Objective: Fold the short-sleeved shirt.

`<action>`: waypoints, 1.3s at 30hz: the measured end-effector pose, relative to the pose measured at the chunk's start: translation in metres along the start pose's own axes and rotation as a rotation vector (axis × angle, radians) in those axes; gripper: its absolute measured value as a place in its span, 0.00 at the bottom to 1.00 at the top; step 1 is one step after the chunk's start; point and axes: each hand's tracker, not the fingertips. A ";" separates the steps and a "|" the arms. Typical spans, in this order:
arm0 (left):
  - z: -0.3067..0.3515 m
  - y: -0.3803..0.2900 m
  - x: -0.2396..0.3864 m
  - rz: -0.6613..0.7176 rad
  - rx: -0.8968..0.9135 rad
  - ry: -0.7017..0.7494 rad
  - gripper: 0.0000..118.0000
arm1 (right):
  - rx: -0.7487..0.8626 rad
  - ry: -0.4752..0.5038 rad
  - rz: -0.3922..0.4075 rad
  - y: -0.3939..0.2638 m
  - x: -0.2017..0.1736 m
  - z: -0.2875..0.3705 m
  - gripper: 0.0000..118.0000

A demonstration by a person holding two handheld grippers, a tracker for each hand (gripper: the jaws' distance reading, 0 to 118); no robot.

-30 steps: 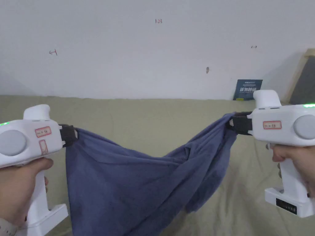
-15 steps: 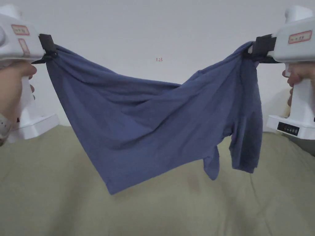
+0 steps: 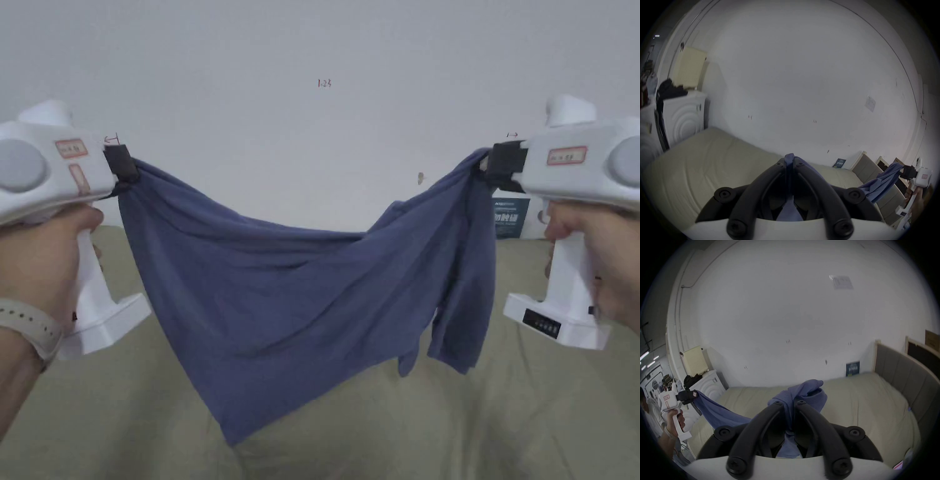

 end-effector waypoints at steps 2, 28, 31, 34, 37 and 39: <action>-0.013 -0.033 -0.010 0.008 -0.024 0.012 0.05 | -0.042 -0.004 -0.017 -0.030 0.011 -0.014 0.09; 0.225 -0.344 -0.123 -0.092 -0.589 0.075 0.05 | -0.577 -0.040 0.213 -0.408 0.059 0.183 0.10; 0.222 -0.353 -0.131 -0.102 -0.620 0.064 0.33 | -0.548 -0.078 0.218 -0.420 0.062 0.185 0.61; 0.233 -0.351 -0.126 -0.186 -0.588 0.126 0.96 | -0.568 -0.089 0.208 -0.417 0.063 0.193 1.00; 0.270 -0.333 -0.114 -0.264 -0.507 0.077 0.99 | -0.459 -0.053 0.231 -0.414 0.052 0.223 0.97; 0.297 -0.334 -0.098 -0.321 -0.445 0.069 1.00 | -0.381 -0.041 0.269 -0.390 0.026 0.256 0.97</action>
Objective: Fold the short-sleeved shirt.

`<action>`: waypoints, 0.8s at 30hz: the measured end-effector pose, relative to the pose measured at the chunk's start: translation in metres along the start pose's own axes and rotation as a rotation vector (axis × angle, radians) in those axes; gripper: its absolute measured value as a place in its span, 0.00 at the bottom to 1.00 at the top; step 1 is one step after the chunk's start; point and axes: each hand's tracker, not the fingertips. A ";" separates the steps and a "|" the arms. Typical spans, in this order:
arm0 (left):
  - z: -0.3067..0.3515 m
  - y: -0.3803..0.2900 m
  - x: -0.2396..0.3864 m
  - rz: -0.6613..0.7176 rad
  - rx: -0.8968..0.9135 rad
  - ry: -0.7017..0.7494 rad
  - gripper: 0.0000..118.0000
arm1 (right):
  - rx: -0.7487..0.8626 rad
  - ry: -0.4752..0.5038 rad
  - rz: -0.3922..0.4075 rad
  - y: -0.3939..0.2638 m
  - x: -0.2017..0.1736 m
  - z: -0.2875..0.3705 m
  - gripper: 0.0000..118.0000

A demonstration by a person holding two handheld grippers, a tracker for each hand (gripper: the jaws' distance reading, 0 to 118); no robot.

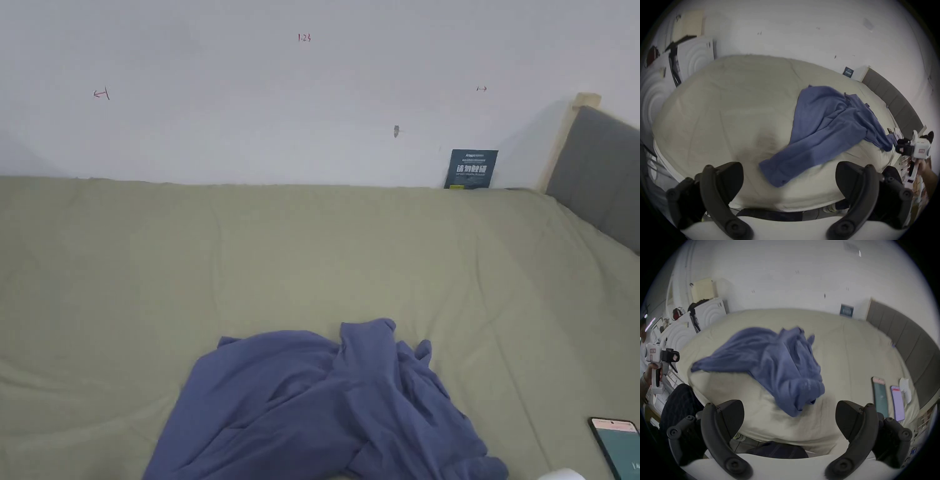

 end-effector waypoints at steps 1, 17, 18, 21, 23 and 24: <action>0.010 -0.004 0.005 -0.022 0.039 0.026 1.00 | 0.037 -0.016 0.012 0.000 -0.007 0.010 0.97; -0.031 -0.010 -0.023 -0.005 -0.112 0.020 1.00 | 0.131 -0.004 -0.156 0.004 -0.047 0.041 0.00; -0.041 -0.008 -0.025 -0.023 -0.138 0.018 0.98 | 0.129 0.001 -0.155 0.003 -0.047 0.041 0.00; -0.074 -0.007 -0.018 -0.080 -0.128 0.029 0.99 | 0.119 0.011 -0.159 0.007 -0.046 0.039 0.00; -0.076 -0.003 -0.023 -0.078 -0.134 0.004 0.99 | 0.116 0.012 -0.156 0.009 -0.045 0.040 0.00; -0.083 -0.003 -0.024 -0.083 -0.146 -0.003 0.99 | 0.115 0.011 -0.155 0.011 -0.045 0.040 0.00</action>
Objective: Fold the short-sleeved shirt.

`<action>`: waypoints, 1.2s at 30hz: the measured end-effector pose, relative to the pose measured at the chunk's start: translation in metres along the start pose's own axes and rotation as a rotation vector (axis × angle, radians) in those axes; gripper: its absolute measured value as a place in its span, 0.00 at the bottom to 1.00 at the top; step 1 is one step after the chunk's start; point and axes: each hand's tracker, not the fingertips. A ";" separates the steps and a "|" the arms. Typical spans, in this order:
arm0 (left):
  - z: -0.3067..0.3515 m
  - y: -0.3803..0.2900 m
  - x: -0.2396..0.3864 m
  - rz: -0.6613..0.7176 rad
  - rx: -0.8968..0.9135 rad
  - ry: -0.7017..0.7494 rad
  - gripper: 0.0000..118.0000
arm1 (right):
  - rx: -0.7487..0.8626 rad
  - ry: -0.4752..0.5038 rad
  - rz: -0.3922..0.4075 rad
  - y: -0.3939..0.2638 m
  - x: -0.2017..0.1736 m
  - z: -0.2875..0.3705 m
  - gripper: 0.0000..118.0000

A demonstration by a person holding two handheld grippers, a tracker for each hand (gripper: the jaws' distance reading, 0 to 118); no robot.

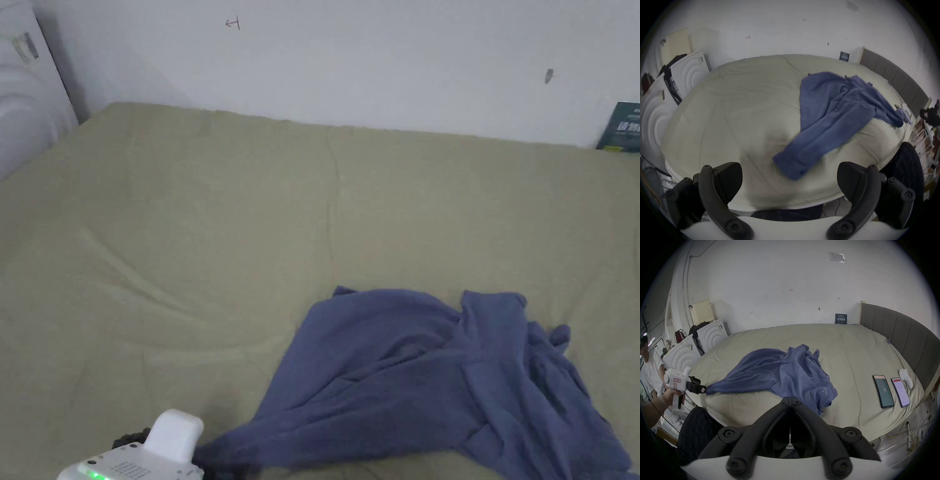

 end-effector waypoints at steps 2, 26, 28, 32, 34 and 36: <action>-0.017 0.001 -0.001 -0.040 -0.063 -0.034 0.99 | -0.001 -0.008 0.000 0.002 0.002 0.002 0.00; 0.004 0.016 -0.004 0.021 0.021 -0.049 0.09 | -0.061 0.034 0.021 0.037 0.003 -0.034 0.00; 0.005 0.015 -0.002 0.039 0.016 -0.064 0.09 | -0.083 0.036 0.063 0.056 0.008 -0.056 0.00; 0.007 0.015 0.000 0.047 0.026 -0.068 0.09 | -0.143 0.018 0.146 0.104 0.031 -0.123 0.00; 0.007 0.016 -0.001 0.068 0.031 -0.076 0.09 | -0.162 0.027 0.144 0.130 0.044 -0.165 0.00; 0.006 0.017 -0.001 0.078 0.035 -0.077 0.09 | -0.175 0.047 0.123 0.156 0.060 -0.210 0.10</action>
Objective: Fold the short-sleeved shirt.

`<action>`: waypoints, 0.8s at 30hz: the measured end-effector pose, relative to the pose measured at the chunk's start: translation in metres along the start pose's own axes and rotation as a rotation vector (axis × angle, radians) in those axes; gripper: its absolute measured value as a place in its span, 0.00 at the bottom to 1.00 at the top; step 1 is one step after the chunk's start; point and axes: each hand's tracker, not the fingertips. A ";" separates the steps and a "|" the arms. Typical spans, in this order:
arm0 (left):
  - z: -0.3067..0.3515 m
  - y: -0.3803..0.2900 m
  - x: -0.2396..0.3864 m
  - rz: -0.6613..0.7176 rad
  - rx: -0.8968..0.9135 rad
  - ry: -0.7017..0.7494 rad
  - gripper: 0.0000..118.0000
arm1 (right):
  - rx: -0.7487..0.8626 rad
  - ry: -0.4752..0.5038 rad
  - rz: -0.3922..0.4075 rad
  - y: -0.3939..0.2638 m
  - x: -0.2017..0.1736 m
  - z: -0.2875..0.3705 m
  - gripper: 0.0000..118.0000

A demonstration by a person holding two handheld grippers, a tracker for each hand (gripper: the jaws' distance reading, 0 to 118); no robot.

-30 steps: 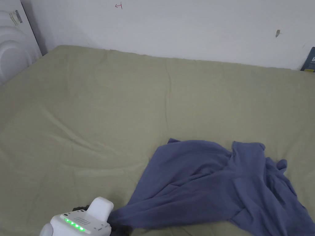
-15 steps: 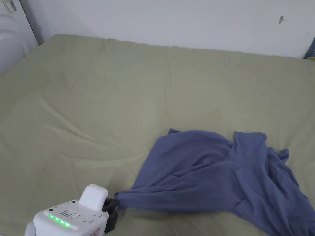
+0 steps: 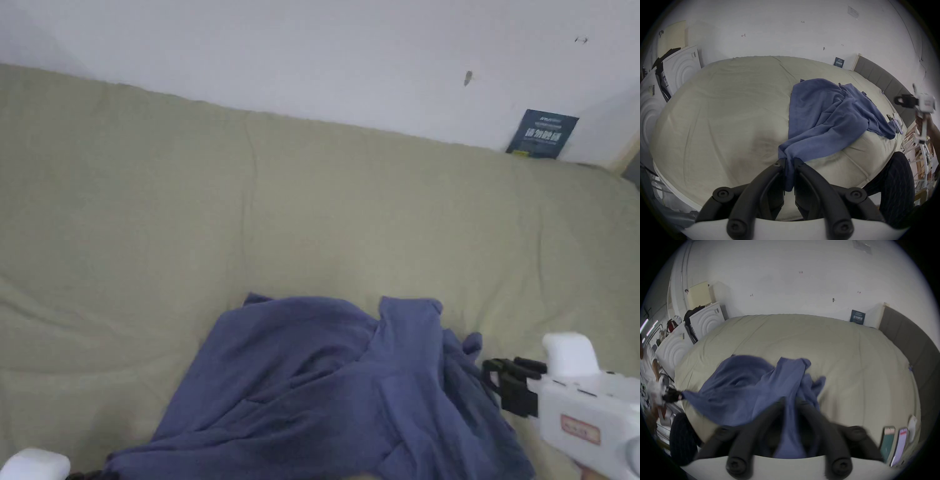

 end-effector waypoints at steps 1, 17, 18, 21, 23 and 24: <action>0.000 0.000 0.000 0.004 0.002 0.002 0.09 | -0.023 0.023 -0.016 0.013 0.008 -0.019 0.35; -0.008 0.008 0.001 0.045 0.003 0.003 0.09 | -0.435 -0.068 -0.138 0.083 0.023 -0.193 0.12; -0.009 0.008 0.001 0.047 0.001 0.003 0.09 | -0.425 -0.075 -0.118 0.081 0.021 -0.191 0.03; -0.010 0.010 0.002 0.055 -0.002 0.001 0.09 | -0.395 -0.026 -0.145 0.077 0.028 -0.179 0.03; -0.012 0.013 0.005 0.052 -0.004 0.002 0.09 | -0.317 -0.041 -0.120 0.081 0.026 -0.160 0.03; -0.012 0.014 0.007 0.047 -0.003 0.009 0.09 | -0.268 -0.038 -0.119 0.083 0.024 -0.148 0.03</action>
